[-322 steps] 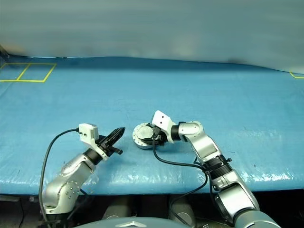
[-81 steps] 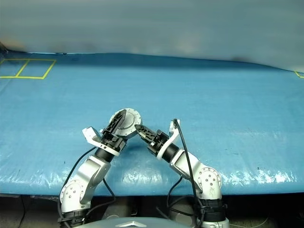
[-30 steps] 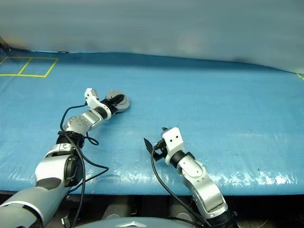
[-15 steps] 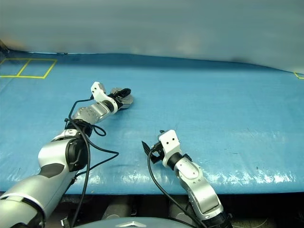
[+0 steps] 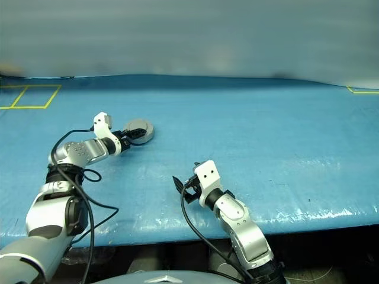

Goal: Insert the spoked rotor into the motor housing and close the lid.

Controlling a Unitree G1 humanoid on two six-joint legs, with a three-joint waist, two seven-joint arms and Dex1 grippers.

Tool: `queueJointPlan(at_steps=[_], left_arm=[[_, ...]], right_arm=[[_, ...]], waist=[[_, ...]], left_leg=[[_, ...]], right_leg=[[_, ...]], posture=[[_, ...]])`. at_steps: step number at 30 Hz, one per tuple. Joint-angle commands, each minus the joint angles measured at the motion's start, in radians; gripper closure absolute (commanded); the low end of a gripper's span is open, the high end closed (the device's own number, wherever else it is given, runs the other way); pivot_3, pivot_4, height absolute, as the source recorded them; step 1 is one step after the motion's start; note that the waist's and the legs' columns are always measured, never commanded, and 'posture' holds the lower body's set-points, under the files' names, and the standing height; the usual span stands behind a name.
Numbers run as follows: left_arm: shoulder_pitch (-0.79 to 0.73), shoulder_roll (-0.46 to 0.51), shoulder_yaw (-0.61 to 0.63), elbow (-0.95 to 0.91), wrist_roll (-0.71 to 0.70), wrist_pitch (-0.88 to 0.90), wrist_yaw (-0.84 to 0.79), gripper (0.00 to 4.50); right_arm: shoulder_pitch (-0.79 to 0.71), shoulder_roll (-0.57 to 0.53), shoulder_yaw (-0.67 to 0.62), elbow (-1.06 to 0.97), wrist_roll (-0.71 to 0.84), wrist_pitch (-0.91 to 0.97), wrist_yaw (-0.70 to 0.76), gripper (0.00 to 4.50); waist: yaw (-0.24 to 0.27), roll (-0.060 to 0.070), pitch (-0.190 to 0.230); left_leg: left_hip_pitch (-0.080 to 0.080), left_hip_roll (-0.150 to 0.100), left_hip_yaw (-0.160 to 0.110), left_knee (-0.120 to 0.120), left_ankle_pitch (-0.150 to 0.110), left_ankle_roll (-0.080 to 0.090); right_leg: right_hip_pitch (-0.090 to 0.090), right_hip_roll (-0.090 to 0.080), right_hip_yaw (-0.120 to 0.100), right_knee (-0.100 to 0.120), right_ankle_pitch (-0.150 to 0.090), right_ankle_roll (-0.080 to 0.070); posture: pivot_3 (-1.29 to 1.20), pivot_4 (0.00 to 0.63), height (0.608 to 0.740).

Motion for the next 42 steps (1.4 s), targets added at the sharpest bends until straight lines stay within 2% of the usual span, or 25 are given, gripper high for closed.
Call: queueJointPlan(at_steps=[1,3,7,10,15,20,27,30,42], left_arm=[[0.168,0.038,-0.075,-0.172,0.044,0.117,-0.001,0.02],[0.274,0.063,-0.119,-0.337,0.055,0.089,-0.026,0.02],[0.491,0.094,-0.203,-0.645,0.127,-0.112,-0.077,0.02],[0.642,0.021,-0.185,-0.805,0.17,-0.373,-0.079,0.02],[0.789,-0.023,-0.257,-0.901,0.349,-0.667,-0.031,0.02],[0.841,-0.107,-0.294,-0.899,0.469,-0.884,0.06,0.02],[0.84,-0.172,-0.314,-0.855,0.474,-0.96,0.048,0.02],[0.831,-0.177,-0.317,-0.841,0.48,-0.966,0.043,0.02],[0.82,-0.193,-0.314,-0.816,0.471,-0.958,0.036,0.02]], right_arm=[[-0.007,0.01,-0.015,-0.018,0.017,0.003,0.013,0.0],[-0.003,0.008,-0.023,-0.021,0.017,0.003,0.014,0.0],[0.011,-0.007,-0.043,-0.024,0.001,-0.003,0.007,0.0],[0.028,-0.012,-0.071,-0.011,-0.007,-0.026,-0.008,0.0],[0.063,-0.002,-0.1,0.001,-0.041,-0.161,-0.031,0.0],[0.122,-0.004,-0.108,-0.007,-0.06,-0.273,-0.034,0.0],[0.193,-0.01,-0.102,-0.022,-0.087,-0.346,-0.04,0.0],[0.203,0.001,-0.105,-0.026,-0.085,-0.35,-0.048,0.0],[0.183,0.012,-0.104,-0.012,-0.097,-0.343,-0.052,0.0]], waist=[[0.0,0.001,-0.002],[-0.001,0.001,-0.003],[0.006,0.001,-0.003],[0.017,0.001,-0.003],[0.046,-0.001,-0.002],[0.058,-0.002,-0.002],[0.057,-0.002,-0.001],[0.055,-0.002,-0.001],[0.054,-0.002,0.0]], left_leg=[[0.0,0.0,0.0,0.0,0.0,0.0],[-0.001,0.0,0.002,-0.002,0.0,-0.001],[-0.002,0.0,0.005,-0.005,-0.002,-0.003],[-0.004,-0.001,0.006,-0.007,-0.003,-0.003],[-0.02,0.0,0.005,-0.005,-0.002,-0.003],[-0.024,-0.001,0.006,-0.004,-0.003,-0.001],[-0.023,0.0,0.006,-0.003,-0.003,0.0],[-0.023,0.0,0.006,-0.001,-0.003,0.0],[-0.023,0.001,0.006,-0.001,-0.003,0.0]], right_leg=[[-0.001,0.0,0.001,0.0,0.0,0.0],[-0.003,-0.001,0.004,0.0,0.0,-0.001],[-0.005,-0.008,0.006,-0.001,0.002,-0.008],[-0.009,-0.011,0.007,-0.003,0.0,-0.01],[-0.024,-0.012,0.006,-0.001,-0.001,-0.012],[-0.023,-0.013,0.005,-0.005,-0.001,-0.011],[-0.023,-0.01,0.001,-0.004,-0.001,-0.01],[-0.023,-0.004,0.001,-0.003,-0.004,-0.005],[-0.022,-0.004,0.001,-0.003,-0.004,-0.005]], posture=[[0.0,0.15,0.74],[0.0,0.15,0.74],[0.0,0.15,0.74],[0.0,0.15,0.74],[0.0,0.15,0.74],[0.0,0.15,0.74],[0.0,0.15,0.74],[0.0,0.15,0.74],[0.0,0.15,0.74]])
